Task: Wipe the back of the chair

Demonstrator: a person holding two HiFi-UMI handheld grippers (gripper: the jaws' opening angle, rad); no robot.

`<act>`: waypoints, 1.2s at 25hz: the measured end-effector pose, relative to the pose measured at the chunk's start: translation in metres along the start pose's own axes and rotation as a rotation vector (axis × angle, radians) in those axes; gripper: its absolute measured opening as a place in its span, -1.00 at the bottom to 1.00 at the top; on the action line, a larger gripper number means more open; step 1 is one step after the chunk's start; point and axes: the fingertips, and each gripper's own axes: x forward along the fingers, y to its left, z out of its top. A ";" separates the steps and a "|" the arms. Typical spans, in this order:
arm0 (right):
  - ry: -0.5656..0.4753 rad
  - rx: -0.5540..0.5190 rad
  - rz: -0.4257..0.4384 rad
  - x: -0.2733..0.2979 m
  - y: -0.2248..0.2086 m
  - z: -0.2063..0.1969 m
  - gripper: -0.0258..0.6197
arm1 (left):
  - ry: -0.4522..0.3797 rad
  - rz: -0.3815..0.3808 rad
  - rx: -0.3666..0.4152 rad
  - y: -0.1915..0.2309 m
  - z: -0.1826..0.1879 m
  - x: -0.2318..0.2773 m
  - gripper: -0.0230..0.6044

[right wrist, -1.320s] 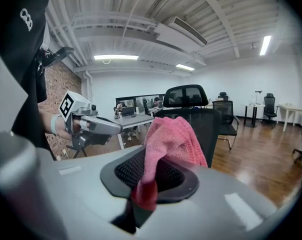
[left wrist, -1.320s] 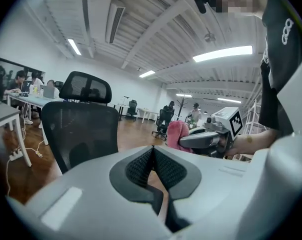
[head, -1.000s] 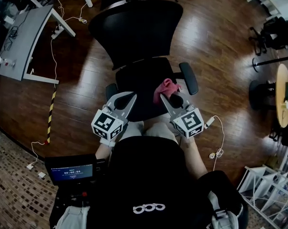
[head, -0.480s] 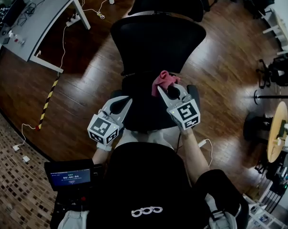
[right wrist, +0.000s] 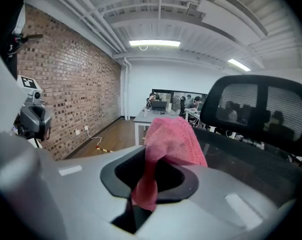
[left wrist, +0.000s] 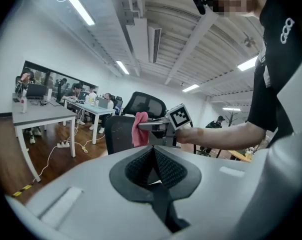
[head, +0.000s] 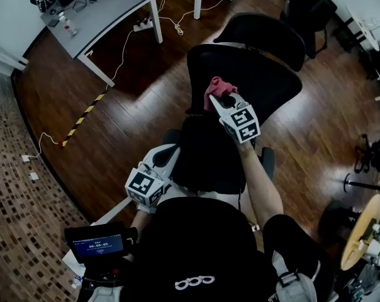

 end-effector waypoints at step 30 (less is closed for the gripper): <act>0.102 0.092 -0.075 0.156 -0.102 -0.007 -0.77 | 0.042 0.067 -0.043 0.068 0.003 0.043 -0.96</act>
